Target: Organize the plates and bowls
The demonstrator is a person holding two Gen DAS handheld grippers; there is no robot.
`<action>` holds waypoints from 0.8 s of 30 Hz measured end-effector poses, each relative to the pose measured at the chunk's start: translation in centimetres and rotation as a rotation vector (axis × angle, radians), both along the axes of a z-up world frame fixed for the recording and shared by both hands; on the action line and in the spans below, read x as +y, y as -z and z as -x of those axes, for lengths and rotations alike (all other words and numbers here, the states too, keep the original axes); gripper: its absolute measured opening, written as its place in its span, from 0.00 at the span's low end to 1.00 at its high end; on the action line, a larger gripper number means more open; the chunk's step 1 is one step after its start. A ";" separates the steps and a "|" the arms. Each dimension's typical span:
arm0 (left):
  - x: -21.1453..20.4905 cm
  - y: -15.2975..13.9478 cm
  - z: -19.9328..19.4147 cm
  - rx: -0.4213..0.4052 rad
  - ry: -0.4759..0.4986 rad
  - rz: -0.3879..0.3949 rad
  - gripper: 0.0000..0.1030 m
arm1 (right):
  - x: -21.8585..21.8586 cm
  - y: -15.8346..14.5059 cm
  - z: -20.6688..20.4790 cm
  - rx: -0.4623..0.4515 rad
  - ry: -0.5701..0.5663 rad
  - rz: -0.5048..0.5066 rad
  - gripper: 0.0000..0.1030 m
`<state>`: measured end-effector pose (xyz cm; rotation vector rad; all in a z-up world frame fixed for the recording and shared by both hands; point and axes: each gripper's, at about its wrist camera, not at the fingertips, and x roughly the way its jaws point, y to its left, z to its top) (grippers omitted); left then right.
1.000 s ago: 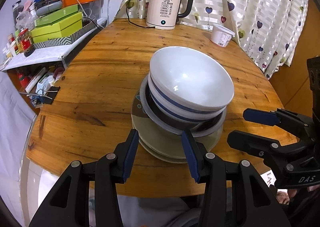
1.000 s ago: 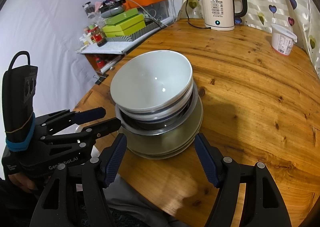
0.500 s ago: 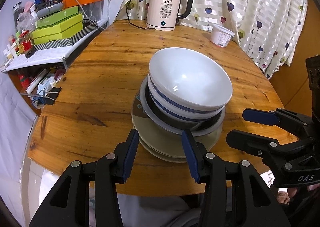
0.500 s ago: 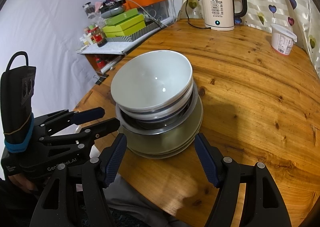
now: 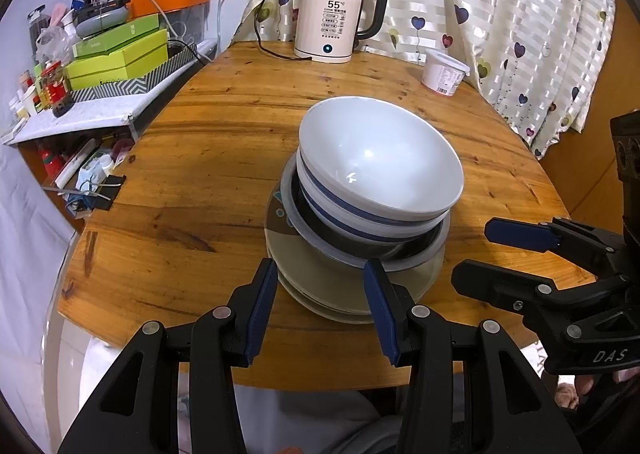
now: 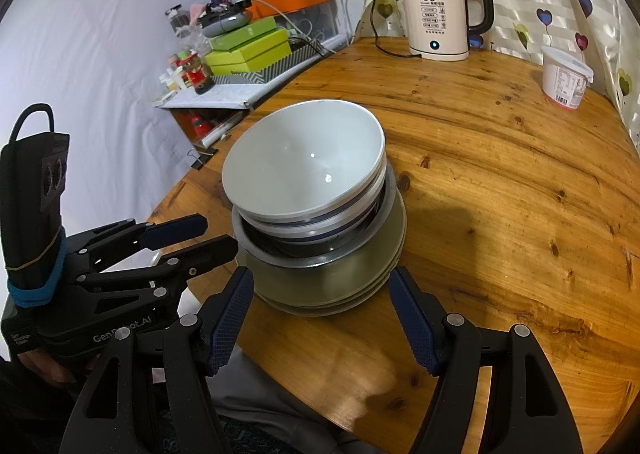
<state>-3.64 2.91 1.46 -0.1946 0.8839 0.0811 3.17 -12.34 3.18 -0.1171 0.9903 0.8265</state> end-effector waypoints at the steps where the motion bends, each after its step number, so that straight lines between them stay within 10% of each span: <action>1: 0.0 0.0 0.0 0.000 -0.001 -0.002 0.45 | 0.0 0.0 0.0 0.000 0.000 0.000 0.69; 24: -0.3 -0.3 -0.1 0.008 -0.010 -0.014 0.45 | 0.1 0.0 0.2 -0.003 -0.001 0.000 0.69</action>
